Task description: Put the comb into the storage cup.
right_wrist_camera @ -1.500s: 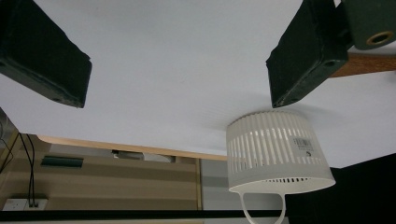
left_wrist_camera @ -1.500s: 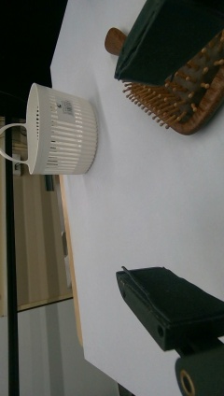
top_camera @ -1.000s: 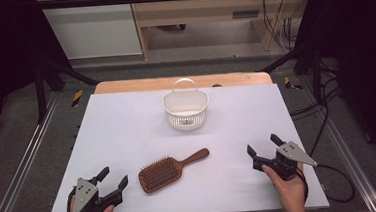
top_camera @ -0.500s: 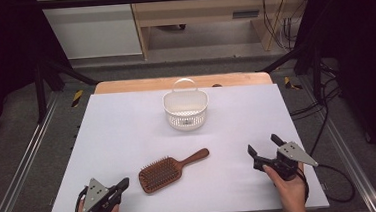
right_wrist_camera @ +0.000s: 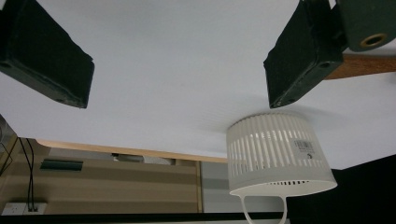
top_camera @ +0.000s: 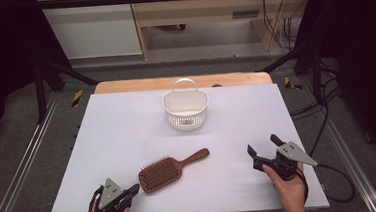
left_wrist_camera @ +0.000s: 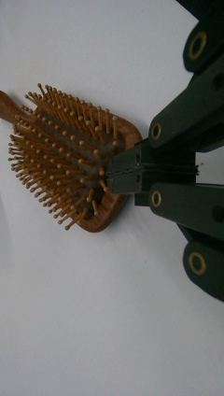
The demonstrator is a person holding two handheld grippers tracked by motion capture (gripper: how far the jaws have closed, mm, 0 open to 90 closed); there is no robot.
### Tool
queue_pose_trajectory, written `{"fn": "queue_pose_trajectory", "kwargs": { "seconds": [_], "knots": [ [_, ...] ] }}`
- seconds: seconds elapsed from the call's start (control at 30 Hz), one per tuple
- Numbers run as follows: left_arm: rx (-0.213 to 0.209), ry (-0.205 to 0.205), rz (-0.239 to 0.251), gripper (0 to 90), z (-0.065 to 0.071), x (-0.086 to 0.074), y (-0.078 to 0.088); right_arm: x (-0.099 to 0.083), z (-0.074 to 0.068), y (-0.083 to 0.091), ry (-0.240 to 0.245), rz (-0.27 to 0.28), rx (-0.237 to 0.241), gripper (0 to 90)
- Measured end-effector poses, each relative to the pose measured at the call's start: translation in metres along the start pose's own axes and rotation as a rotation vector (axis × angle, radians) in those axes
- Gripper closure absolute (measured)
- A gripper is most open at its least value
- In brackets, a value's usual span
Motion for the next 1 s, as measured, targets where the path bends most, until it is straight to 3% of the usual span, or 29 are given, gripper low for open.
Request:
{"fn": "queue_pose_trajectory", "kwargs": {
  "seconds": [0.23,1.0],
  "knots": [
    [0.015,-0.006,0.004,89.7,0.002,0.002,-0.005,0.001,0.003,0.001,-0.017,0.009,0.0,8.2],
    [0.018,0.053,0.012,89.5,-0.023,0.006,-0.022,-0.001,0.003,-0.001,-0.027,-0.001,0.007,8.2]
  ]
}}
Point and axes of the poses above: each handheld gripper's, and its own axes: y roughly backward along the jaws, x roughly out of its top, z roughly to its right, the point moved 4 cm from there along -y, roughly forward along the jaws, and after that the axes turned 9 degrees about -y, right-handed, at the moved point
